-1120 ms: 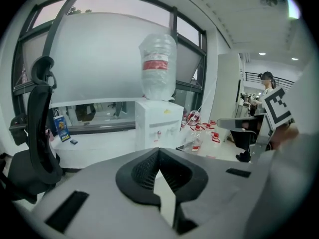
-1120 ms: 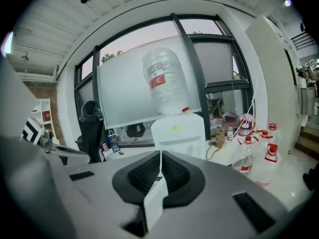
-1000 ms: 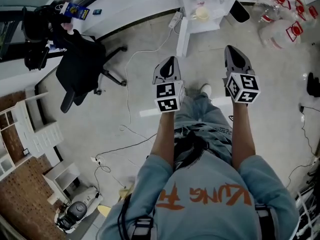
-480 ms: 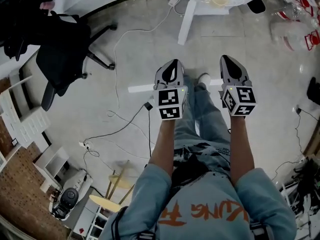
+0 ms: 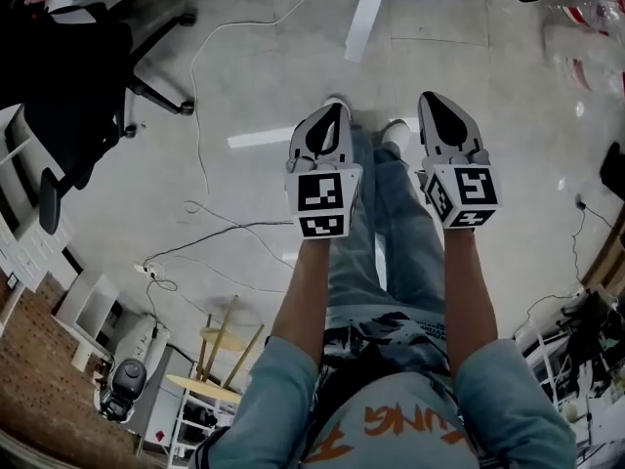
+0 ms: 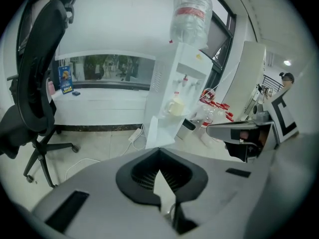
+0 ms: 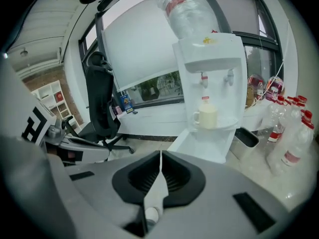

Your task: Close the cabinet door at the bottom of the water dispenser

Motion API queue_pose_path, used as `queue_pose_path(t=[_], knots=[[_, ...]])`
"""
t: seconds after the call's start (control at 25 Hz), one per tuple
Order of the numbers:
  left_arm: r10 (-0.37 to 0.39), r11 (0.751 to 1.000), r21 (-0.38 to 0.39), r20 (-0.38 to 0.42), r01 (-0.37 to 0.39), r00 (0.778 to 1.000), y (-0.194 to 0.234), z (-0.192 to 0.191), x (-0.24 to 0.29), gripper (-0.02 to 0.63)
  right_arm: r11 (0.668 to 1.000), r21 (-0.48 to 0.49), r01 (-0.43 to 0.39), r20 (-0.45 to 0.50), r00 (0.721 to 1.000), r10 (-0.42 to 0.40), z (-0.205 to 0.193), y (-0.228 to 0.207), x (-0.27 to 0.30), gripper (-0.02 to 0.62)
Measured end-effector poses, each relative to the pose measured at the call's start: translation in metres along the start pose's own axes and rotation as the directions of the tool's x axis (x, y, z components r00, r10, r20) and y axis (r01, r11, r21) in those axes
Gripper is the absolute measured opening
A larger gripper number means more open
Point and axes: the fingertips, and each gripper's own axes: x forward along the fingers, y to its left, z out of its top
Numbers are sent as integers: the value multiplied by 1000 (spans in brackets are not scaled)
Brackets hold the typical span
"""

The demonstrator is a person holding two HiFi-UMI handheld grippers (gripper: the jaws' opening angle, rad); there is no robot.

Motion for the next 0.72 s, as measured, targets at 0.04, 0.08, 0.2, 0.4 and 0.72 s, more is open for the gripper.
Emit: queue_pose_path(t=[0.04, 0.08, 0.2, 0.4, 0.72], knots=[[-3, 1000, -2, -4, 3, 1000, 4, -6, 5, 8, 1000, 1, -2, -7, 1000, 2, -7, 4, 8, 31], [-6, 1000, -3, -8, 6, 1000, 7, -11, 10, 8, 1000, 1, -4, -15, 1000, 4, -15, 7, 17, 31], [-19, 1000, 4, -20, 19, 1000, 17, -27, 24, 8, 1000, -1, -4, -40, 999, 4, -37, 18, 38, 31], [-26, 1000, -11, -41, 25, 999, 36, -52, 45, 8, 1000, -9, -27, -71, 997, 26, -67, 36, 77, 31], [-27, 998, -60, -71, 23, 997, 70, -77, 74, 8, 1000, 12, -26, -128, 991, 28, -97, 49, 130, 147]])
